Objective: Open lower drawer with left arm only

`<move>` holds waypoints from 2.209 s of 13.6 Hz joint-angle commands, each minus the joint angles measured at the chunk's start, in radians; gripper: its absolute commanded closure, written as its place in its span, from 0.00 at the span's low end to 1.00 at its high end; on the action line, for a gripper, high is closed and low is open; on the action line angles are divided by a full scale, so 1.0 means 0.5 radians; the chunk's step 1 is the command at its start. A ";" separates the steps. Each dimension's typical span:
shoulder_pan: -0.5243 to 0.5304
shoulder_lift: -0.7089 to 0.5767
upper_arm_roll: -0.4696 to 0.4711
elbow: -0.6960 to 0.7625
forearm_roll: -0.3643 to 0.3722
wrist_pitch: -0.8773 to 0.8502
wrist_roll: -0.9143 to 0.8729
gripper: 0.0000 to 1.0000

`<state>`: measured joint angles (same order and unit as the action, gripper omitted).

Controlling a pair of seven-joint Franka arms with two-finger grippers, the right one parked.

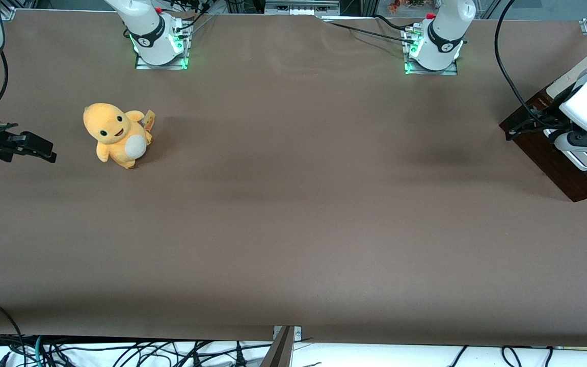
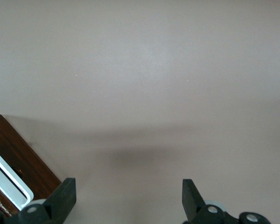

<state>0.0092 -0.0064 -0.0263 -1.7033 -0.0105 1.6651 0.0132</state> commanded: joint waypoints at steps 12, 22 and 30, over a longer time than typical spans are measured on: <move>-0.012 0.028 -0.009 0.059 0.058 -0.063 0.007 0.00; -0.015 0.151 -0.021 0.063 0.156 -0.066 0.007 0.00; -0.006 0.372 -0.015 0.228 0.763 -0.075 -0.008 0.00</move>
<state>0.0068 0.1423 -0.0376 -1.6358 0.2912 1.6516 0.0128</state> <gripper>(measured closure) 0.000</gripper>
